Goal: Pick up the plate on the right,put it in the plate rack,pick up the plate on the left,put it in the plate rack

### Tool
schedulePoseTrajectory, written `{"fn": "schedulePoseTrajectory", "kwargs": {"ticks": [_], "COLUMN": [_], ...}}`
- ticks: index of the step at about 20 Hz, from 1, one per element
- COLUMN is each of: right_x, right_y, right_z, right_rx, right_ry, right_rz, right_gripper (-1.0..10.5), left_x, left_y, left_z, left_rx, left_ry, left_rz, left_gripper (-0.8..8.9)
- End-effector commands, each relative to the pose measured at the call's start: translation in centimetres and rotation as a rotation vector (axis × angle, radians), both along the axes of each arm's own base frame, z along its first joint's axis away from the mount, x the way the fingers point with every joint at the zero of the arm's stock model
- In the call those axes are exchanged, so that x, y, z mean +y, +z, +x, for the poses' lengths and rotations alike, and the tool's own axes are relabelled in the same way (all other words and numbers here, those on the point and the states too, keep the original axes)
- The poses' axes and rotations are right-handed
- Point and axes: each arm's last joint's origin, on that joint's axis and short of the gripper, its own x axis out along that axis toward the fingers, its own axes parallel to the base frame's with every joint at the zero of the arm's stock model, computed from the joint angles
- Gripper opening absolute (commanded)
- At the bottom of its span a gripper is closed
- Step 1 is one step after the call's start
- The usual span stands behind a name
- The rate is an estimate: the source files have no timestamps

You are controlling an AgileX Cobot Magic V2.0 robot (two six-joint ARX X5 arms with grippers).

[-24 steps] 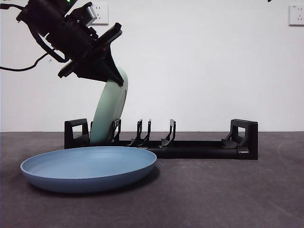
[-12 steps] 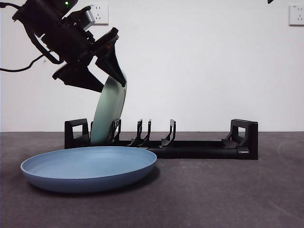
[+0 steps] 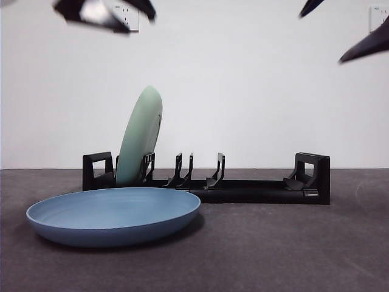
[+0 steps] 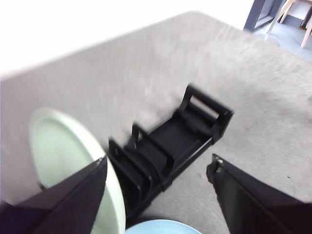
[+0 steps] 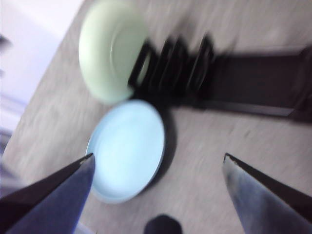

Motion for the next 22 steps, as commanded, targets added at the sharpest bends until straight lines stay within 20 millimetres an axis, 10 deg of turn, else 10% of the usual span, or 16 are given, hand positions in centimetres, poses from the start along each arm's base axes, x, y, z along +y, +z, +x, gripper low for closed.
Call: {"fn": "schedulePoseTrajectory", "kwargs": {"ticks": [1, 10, 22], "right_x": [1.6, 10.7, 14.3], "right_y": [-1.3, -10.0, -17.4], "right_z": [0.9, 4.9, 7.1], "right_rx": [0.058, 0.247, 0.358], "right_ry": [0.071, 0.271, 0.227], "right_rz": [-0.012, -0.066, -0.089], "right_gripper": [4.4, 3.1, 2.2], "left_x": [0.5, 3.1, 2.4], "left_y": [1.5, 4.6, 5.1], "left_z": [-2.5, -11.7, -14.7], "left_rx": [-0.108, -0.354, -0.415], "left_ry": [-0.025, 0.131, 0.072], "left_rz": [0.065, 0.386, 0.381], "left_gripper": [3.45, 3.45, 3.45]}}
